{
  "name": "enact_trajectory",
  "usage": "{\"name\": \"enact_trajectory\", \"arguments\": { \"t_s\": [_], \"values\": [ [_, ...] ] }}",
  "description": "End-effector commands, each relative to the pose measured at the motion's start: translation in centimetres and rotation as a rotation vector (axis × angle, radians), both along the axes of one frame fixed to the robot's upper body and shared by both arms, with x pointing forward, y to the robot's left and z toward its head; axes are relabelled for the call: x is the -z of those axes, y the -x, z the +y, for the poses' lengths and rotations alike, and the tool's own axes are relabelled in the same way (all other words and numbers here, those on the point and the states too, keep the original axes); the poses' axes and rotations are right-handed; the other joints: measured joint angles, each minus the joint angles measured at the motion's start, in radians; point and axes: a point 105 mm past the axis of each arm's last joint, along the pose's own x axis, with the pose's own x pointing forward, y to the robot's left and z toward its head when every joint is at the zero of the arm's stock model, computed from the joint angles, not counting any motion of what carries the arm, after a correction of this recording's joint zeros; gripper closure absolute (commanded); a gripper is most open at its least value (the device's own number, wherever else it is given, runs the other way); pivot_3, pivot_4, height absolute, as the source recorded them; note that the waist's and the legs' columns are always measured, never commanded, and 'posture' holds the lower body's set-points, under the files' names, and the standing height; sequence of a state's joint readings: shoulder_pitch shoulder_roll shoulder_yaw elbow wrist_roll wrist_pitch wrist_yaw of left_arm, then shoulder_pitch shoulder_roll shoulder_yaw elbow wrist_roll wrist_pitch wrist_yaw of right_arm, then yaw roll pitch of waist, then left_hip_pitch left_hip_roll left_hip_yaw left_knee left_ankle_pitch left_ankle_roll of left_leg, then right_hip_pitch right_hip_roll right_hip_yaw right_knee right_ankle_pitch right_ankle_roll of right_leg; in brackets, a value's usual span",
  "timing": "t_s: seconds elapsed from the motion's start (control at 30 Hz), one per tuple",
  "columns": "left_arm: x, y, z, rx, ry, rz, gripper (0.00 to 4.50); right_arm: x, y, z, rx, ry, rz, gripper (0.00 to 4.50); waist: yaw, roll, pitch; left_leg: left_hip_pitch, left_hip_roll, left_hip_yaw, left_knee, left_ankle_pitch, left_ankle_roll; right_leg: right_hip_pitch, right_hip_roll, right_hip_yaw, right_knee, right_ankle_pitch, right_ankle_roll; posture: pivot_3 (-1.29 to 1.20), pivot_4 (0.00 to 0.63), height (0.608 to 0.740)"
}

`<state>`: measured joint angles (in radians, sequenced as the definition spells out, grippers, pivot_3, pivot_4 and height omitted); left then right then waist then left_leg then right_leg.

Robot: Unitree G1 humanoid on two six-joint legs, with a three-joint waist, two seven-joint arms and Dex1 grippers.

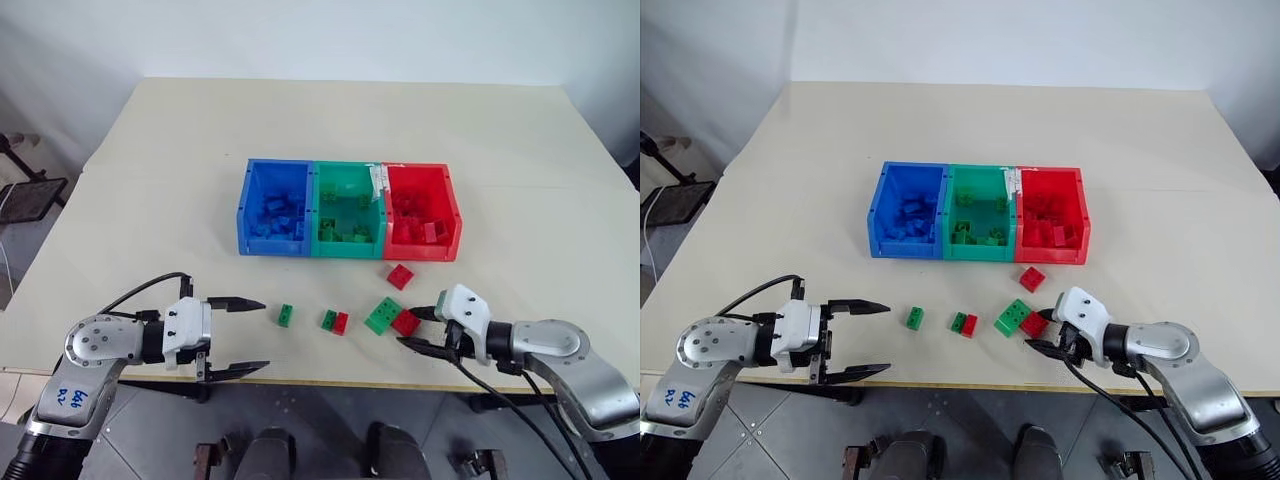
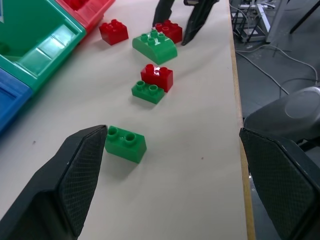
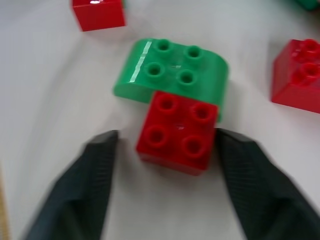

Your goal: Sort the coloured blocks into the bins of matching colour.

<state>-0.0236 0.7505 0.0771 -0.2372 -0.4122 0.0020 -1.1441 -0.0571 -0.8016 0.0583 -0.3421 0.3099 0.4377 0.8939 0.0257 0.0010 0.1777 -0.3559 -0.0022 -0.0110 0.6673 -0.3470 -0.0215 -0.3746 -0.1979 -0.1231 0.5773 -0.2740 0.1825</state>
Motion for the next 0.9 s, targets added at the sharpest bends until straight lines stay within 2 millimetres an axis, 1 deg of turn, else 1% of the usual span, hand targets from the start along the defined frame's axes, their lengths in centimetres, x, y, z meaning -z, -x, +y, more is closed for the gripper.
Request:
{"name": "enact_trajectory", "arguments": {
  "t_s": [0.03, 0.07, 0.1, 0.17, 0.23, 0.3, 0.4, 0.43, 0.5, 0.53, 0.6, 0.63, 0.7, 0.77, 0.8, 0.9],
  "values": [
    [-1.5, -0.4, -0.5, -0.003, 0.064, -0.059, 0.0, -0.8, -0.6, -0.5, 0.037, -0.015, -0.047, 2.96, 0.0, 0.0, 0.0, 0.0, 0.0, 0.0, 0.0, 0.0, 0.0, 0.0, 0.0, 0.0, 0.0, 0.0, 0.0, 0.0, 0.15, 0.74],
    [-1.6, -0.5, -0.6, -0.005, 0.074, -0.063, 0.0, -1.0, -0.8, -0.5, 0.04, -0.02, -0.057, 3.07, -0.001, 0.0, 0.0, 0.0, 0.0, 0.0, 0.0, 0.0, 0.0, 0.0, 0.0, 0.0, 0.0, 0.0, 0.0, 0.0, 0.15, 0.74],
    [-1.6, -0.6, -0.7, -0.009, 0.085, -0.065, 0.0, -1.2, -0.8, -0.6, 0.043, -0.025, -0.059, 3.06, -0.002, 0.0, 0.0, 0.0, 0.0, 0.0, 0.0, 0.0, 0.0, 0.0, 0.0, 0.0, 0.0, 0.0, 0.0, 0.0, 0.15, 0.74],
    [-1.8, -0.8, -0.8, -0.022, 0.115, -0.067, 0.0, -1.8, -0.3, -0.8, 0.019, -0.042, -0.055, 3.06, -0.002, 0.0, 0.0, 0.0, 0.0, 0.0, 0.0, 0.0, 0.0, 0.0, 0.0, 0.0, 0.0, 0.0, 0.0, 0.0, 0.15, 0.74],
    [-2.5, -1.3, -0.8, -0.062, 0.163, -0.088, 0.0, -3.4, 0.1, -1.2, 0.006, -0.104, -0.076, 3.06, 0.0, 0.0, 0.0, 0.0, 0.0, 0.0, 0.0, 0.0, 0.0, 0.0, 0.0, 0.0, 0.0, 0.0, 0.0, 0.0, 0.15, 0.74],
    [-3.1, -1.8, -0.5, -0.121, 0.229, -0.092, 0.0, -5.2, -0.5, -1.8, 0.04, -0.157, -0.115, 3.06, -0.001, 0.0, 0.0, 0.0, 0.0, 0.0, 0.0, 0.0, 0.0, 0.0, 0.0, 0.0, 0.0, 0.0, 0.0, 0.0, 0.15, 0.74],
    [-3.5, -2.3, -0.1, -0.191, 0.279, -0.087, 0.0, -8.7, -3.2, -2.4, 0.139, -0.259, -0.233, 3.06, -0.011, 0.0, 0.0, 0.0, 0.0, 0.001, 0.001, 0.0, 0.0, 0.0, 0.0, 0.001, 0.0, 0.0, 0.0, 0.0, 0.15, 0.74],
    [-3.5, -2.4, -0.1, -0.202, 0.284, -0.087, 0.0, -9.4, -3.7, -2.4, 0.159, -0.281, -0.251, 3.06, -0.014, 0.0, 0.0, 0.001, 0.001, 0.001, 0.001, 0.0, 0.0, 0.0, 0.001, 0.001, 0.001, 0.001, -0.001, 0.0, 0.15, 0.74],
    [-3.7, -2.5, 0.3, -0.244, 0.302, -0.089, 0.0, -11.5, -6.2, -2.4, 0.23, -0.323, -0.317, 3.06, -0.019, 0.0, 0.0, 0.002, 0.001, 0.001, 0.0, 0.0, 0.0, 0.0, 0.001, 0.001, 0.002, 0.001, -0.001, 0.0, 0.15, 0.74],
    [-3.8, -2.6, 0.4, -0.258, 0.308, -0.089, 0.0, -12.2, -7.1, -2.3, 0.25, -0.332, -0.337, 3.06, -0.022, 0.0, 0.0, 0.002, 0.002, 0.001, 0.0, 0.0, -0.001, 0.0, 0.001, 0.001, 0.004, 0.001, -0.001, 0.0, 0.15, 0.74],
    [-3.9, -2.7, 1.0, -0.291, 0.305, -0.095, 0.0, -13.0, -9.0, -2.0, 0.266, -0.327, -0.343, 3.06, -0.027, 0.0, 0.0, 0.001, 0.001, 0.001, 0.0, 0.0, -0.001, -0.001, 0.001, 0.002, 0.004, 0.001, -0.001, 0.0, 0.15, 0.74],
    [-3.9, -2.7, 1.2, -0.303, 0.3, -0.097, 0.0, -13.2, -10.2, -2.0, 0.284, -0.312, -0.337, 3.06, -0.027, 0.0, 0.0, 0.001, 0.001, 0.001, 0.0, 0.0, -0.001, -0.001, 0.001, 0.001, 0.004, 0.001, -0.001, 0.0, 0.15, 0.74],
    [-3.9, -2.6, 1.4, -0.312, 0.296, -0.099, 0.0, -13.5, -11.8, -2.2, 0.317, -0.297, -0.342, 3.06, -0.027, 0.0, 0.0, 0.001, 0.001, 0.001, 0.0, 0.0, -0.001, -0.002, 0.001, 0.001, 0.004, 0.001, -0.001, 0.0, 0.15, 0.74],
    [-4.0, -2.5, 1.5, -0.316, 0.293, -0.103, 0.0, -14.1, -12.6, -1.9, 0.307, -0.306, -0.355, 2.31, -0.025, 0.0, 0.0, 0.001, 0.001, 0.001, 0.0, 0.0, -0.001, -0.002, 0.001, 0.001, 0.004, 0.001, -0.001, 0.0, 0.15, 0.74],
    [-4.0, -2.5, 1.5, -0.319, 0.291, -0.105, 0.0, -14.2, -12.8, -1.8, 0.3, -0.305, -0.362, 2.03, -0.026, 0.0, 0.0, 0.001, 0.001, 0.0, -0.001, 0.0, -0.001, -0.002, 0.001, 0.001, 0.004, 0.001, -0.001, 0.0, 0.15, 0.74],
    [-3.6, -2.7, 1.8, -0.348, 0.258, -0.077, 0.0, -14.4, -12.7, -1.8, 0.284, -0.297, -0.383, 0.99, -0.028, 0.0, 0.0, 0.001, 0.001, 0.0, -0.001, 0.0, -0.001, -0.002, 0.001, 0.0, 0.004, 0.001, -0.001, 0.0, 0.15, 0.74]
  ]
}}
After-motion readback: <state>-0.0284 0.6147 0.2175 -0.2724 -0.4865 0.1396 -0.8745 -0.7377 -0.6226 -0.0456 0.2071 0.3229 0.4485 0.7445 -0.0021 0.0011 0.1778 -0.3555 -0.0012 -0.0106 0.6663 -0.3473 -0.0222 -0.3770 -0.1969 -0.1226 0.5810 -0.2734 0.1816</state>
